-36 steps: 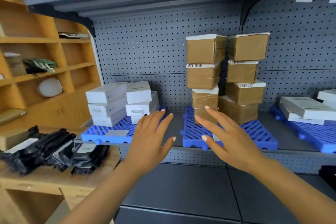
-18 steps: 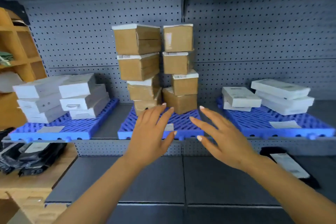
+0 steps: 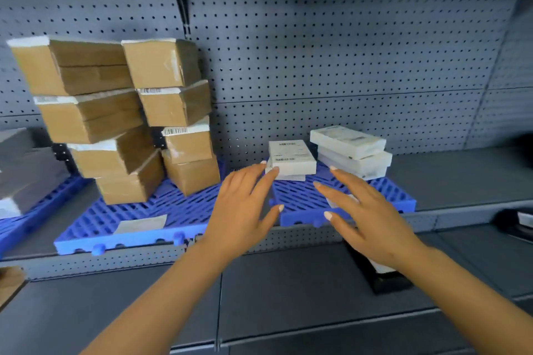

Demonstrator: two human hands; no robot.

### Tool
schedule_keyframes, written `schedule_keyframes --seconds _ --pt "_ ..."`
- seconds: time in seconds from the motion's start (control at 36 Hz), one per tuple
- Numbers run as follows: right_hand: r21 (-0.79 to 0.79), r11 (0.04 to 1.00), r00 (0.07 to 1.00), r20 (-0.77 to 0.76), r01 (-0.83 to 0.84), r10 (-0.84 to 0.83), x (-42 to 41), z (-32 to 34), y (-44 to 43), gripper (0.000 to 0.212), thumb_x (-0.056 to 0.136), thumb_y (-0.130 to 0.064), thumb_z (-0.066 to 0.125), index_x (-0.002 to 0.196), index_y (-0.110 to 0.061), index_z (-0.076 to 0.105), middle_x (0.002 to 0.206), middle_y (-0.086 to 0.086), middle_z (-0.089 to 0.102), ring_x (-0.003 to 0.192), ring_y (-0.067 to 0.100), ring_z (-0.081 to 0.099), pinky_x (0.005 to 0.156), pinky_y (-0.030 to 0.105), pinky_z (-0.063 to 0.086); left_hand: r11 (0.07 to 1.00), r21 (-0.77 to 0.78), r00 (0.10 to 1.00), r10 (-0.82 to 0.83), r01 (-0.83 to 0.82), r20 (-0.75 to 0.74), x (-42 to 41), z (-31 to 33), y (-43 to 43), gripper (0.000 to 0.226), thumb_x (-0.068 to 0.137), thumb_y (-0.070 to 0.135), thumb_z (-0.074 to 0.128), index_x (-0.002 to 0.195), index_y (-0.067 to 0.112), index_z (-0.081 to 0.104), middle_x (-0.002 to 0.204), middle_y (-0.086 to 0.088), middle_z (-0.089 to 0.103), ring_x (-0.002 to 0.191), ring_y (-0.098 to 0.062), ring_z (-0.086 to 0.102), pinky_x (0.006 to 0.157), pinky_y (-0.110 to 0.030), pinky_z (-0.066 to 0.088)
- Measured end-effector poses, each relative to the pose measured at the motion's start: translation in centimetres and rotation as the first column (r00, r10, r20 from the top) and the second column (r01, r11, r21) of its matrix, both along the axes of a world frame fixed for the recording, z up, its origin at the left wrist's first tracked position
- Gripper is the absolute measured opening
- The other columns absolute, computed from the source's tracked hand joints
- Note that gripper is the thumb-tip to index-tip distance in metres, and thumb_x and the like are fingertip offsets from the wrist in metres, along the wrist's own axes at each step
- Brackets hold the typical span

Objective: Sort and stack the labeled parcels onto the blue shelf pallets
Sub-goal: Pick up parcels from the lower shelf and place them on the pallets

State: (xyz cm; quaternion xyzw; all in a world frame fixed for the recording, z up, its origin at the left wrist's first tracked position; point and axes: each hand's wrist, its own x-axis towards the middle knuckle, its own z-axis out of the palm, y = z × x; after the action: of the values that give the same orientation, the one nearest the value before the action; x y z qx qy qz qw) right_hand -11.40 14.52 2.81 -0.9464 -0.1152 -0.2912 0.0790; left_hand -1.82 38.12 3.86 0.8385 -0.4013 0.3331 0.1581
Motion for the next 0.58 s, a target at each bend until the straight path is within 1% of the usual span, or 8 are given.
schedule_keyframes --seconds 0.06,0.14,0.19,0.33,0.44,0.58 --pt "0.019 1.000 1.000 0.010 0.013 -0.013 0.1 -0.2 -1.0 0.049 0.097 -0.049 0.030 0.146 -0.042 0.026 0.156 -0.003 0.023 0.139 0.020 0.030 0.105 0.031 0.031 1.000 0.010 1.000 -0.019 0.019 -0.012 0.6 0.2 -1.2 0.060 0.091 0.047 0.045 0.137 0.010 0.048 0.137 -0.010 0.050 0.125 -0.027 0.045 0.102 -0.043 0.038" --pt "0.011 0.999 0.999 0.020 0.047 -0.047 0.5 -0.4 -2.4 0.050 0.097 -0.048 0.032 0.146 -0.043 0.025 0.155 -0.004 0.025 0.140 0.018 0.028 0.106 0.035 0.032 0.999 0.017 0.999 -0.046 0.047 -0.018 1.9 0.2 -2.9 0.060 0.091 0.049 0.045 0.138 0.011 0.048 0.137 -0.009 0.050 0.125 -0.026 0.043 0.102 -0.043 0.037" --pt "0.007 0.997 0.997 0.031 0.075 -0.076 0.7 -0.3 -3.4 0.050 0.096 -0.047 0.033 0.145 -0.041 0.028 0.154 -0.002 0.028 0.138 0.018 0.029 0.105 0.036 0.032 0.997 0.015 0.997 -0.070 0.070 -0.027 2.8 0.0 -3.8 0.060 0.092 0.049 0.045 0.139 0.012 0.046 0.138 -0.008 0.049 0.126 -0.025 0.042 0.104 -0.042 0.036" --pt "0.019 0.990 0.989 0.045 0.141 -0.142 1.3 -0.3 -6.2 0.049 0.095 -0.041 0.038 0.144 -0.033 0.035 0.150 0.005 0.034 0.134 0.024 0.035 0.102 0.043 0.038 0.996 -0.023 0.994 -0.090 0.089 -0.068 5.0 -0.3 -5.9 0.061 0.091 0.049 0.048 0.141 0.015 0.043 0.141 -0.005 0.046 0.128 -0.022 0.039 0.108 -0.039 0.032" --pt "0.019 0.981 0.980 0.040 0.193 -0.194 1.8 -0.6 -8.3 0.050 0.095 -0.043 0.037 0.142 -0.026 0.044 0.149 0.007 0.036 0.131 0.029 0.041 0.098 0.046 0.045 0.993 -0.020 0.990 -0.119 0.118 -0.072 6.0 -0.7 -7.8 0.061 0.090 0.050 0.045 0.139 0.014 0.046 0.140 -0.006 0.047 0.127 -0.022 0.039 0.107 -0.040 0.032" --pt "0.004 0.982 0.981 0.032 0.190 -0.190 3.0 -0.8 -11.6 0.051 0.095 -0.043 0.037 0.143 -0.028 0.041 0.150 0.007 0.035 0.132 0.029 0.040 0.097 0.046 0.044 0.992 0.022 0.990 -0.126 0.128 -0.065 6.8 -0.7 -10.4 0.062 0.090 0.051 0.043 0.141 0.015 0.044 0.139 -0.006 0.047 0.128 -0.021 0.038 0.107 -0.038 0.031"
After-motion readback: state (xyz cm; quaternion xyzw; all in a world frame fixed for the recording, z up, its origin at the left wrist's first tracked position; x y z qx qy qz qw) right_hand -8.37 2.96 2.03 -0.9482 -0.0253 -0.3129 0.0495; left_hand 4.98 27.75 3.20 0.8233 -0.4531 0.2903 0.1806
